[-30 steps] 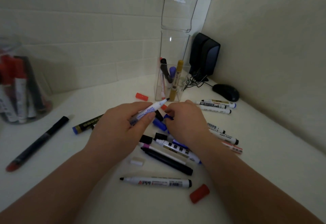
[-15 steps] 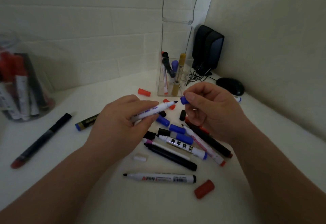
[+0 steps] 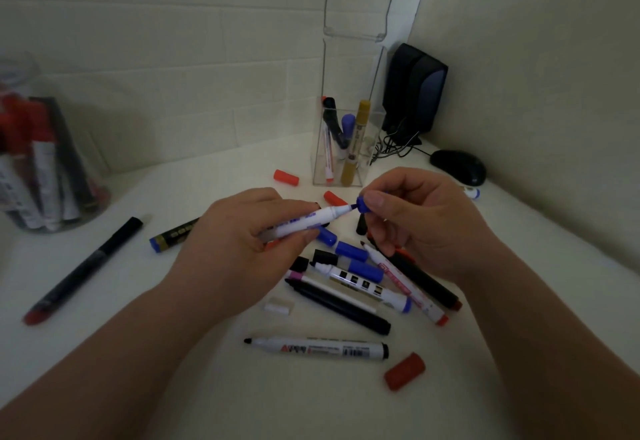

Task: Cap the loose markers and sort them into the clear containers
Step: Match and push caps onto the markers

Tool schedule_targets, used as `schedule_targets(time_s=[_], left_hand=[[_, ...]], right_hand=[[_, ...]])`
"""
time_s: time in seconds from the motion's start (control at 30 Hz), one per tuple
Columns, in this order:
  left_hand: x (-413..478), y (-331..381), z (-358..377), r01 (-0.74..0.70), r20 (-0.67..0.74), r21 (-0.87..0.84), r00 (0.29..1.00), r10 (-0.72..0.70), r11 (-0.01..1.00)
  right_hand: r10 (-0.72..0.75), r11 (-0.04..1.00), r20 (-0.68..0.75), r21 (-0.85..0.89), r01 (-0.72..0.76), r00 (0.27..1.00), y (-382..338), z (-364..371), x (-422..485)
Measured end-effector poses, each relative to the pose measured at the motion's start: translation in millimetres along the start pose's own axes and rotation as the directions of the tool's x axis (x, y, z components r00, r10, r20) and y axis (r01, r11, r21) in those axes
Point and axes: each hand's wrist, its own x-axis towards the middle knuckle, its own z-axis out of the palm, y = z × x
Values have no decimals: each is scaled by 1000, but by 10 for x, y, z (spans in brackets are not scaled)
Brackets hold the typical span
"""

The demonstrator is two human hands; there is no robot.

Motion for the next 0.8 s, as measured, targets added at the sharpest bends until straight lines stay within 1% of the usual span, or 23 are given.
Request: schedule_targets(time_s=[0.13, 0.23, 0.4, 0.57, 0.7, 0.8], left_hand=[[-6, 13, -5, -9, -26, -22, 1000, 9, 1000], [-11, 25, -6, -25, -47, -57, 999, 22, 998], [-34, 16, 27, -3, -69, -106, 998, -4, 994], [-42, 19, 48, 18, -60, -149, 998, -27, 989], [-39, 12, 52, 23, -64, -151, 997, -33, 988], [-39, 14, 44, 24, -67, -151, 997, -34, 988]], right_hand=[[6, 988, 24, 154, -10, 1000, 12, -41, 2], [18, 964, 14, 264, -21, 1000, -5, -83, 7], [18, 981, -103, 196, 2, 995, -7, -102, 27], [62, 978, -174, 207, -25, 983, -52, -29, 25], [20, 973, -203, 230, 28, 979, -54, 16, 31], [-28, 949, -169, 306, 79, 985, -48, 68, 22]])
